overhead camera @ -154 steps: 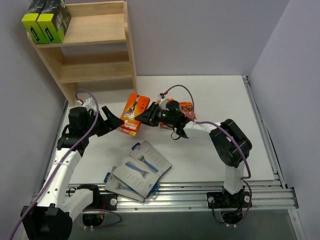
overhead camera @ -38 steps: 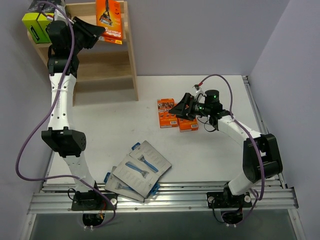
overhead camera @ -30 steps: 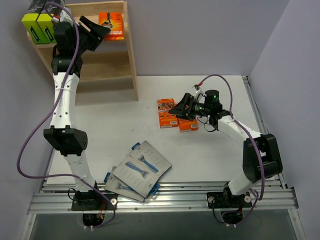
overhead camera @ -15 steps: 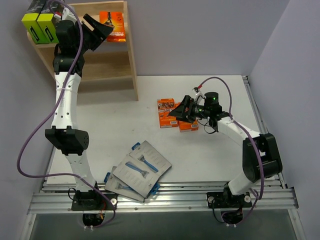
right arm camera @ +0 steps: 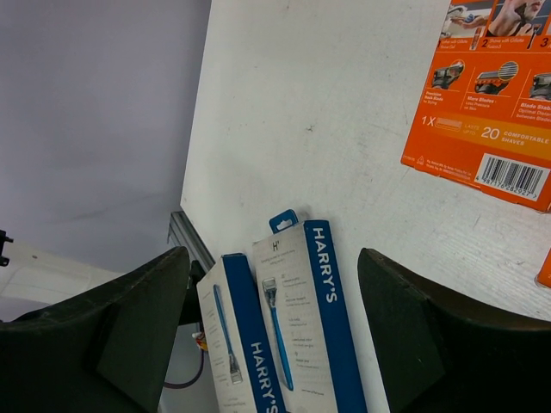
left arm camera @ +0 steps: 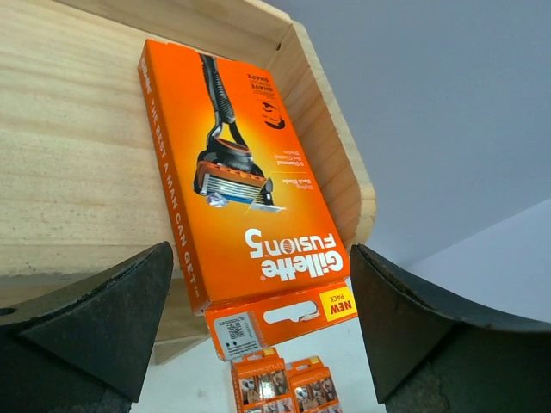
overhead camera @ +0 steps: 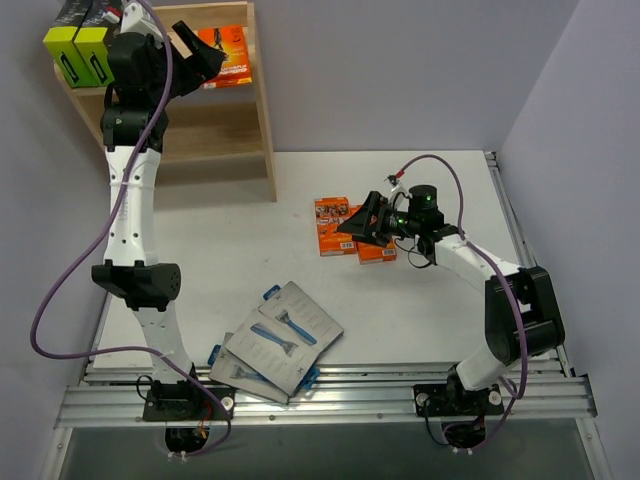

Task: Place and organize the shaving razors onto the shelf
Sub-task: Place the shaving razor onto shelf

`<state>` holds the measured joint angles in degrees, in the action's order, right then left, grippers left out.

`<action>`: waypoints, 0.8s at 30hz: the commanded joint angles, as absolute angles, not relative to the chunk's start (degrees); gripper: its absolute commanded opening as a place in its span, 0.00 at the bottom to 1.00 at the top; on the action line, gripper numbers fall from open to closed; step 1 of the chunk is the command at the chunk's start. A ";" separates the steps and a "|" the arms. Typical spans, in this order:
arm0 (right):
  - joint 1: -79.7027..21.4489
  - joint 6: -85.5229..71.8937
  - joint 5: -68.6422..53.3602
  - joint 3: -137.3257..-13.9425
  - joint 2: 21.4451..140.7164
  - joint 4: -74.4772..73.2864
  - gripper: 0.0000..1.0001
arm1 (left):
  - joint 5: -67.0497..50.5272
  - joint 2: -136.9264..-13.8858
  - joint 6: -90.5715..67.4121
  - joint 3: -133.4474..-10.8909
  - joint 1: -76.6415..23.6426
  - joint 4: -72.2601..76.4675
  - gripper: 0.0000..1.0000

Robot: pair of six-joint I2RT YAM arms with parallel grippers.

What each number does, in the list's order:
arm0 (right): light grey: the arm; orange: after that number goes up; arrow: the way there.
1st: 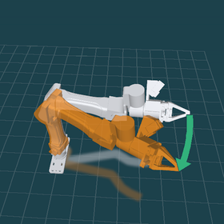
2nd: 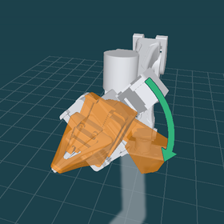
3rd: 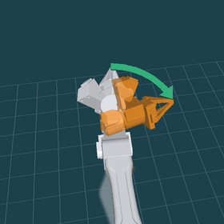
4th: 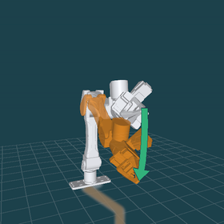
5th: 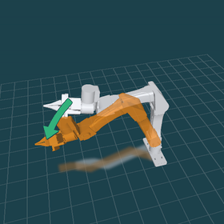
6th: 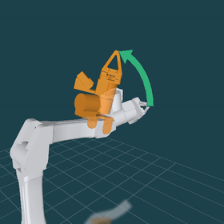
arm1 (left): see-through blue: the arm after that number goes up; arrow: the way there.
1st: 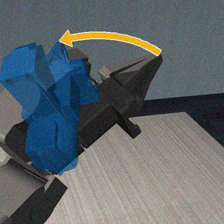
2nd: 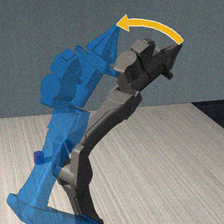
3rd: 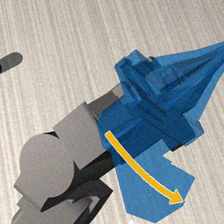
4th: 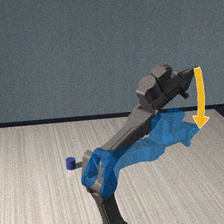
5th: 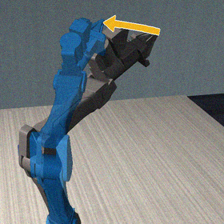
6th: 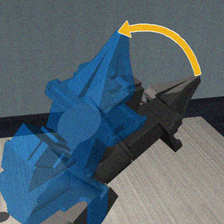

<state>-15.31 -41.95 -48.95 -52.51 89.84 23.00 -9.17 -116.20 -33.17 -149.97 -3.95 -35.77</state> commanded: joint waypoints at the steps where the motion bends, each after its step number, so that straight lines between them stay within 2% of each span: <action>1: -14.94 -41.84 -50.62 -51.86 89.82 24.79 0.75 | -6.42 -116.45 -26.99 -153.19 -5.10 -36.83 0.93; 12: -14.85 -40.87 -50.45 -53.26 90.97 23.56 0.75 | -4.22 -118.92 -23.99 -154.34 -6.33 -35.33 0.94; 24: -14.33 -41.05 -49.83 -52.47 92.99 26.19 0.76 | -9.39 -123.40 -26.98 -156.18 -6.33 -27.78 0.95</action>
<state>-15.09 -41.71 -48.93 -52.01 92.71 23.24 -6.52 -122.28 -25.87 -153.75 -6.28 -32.51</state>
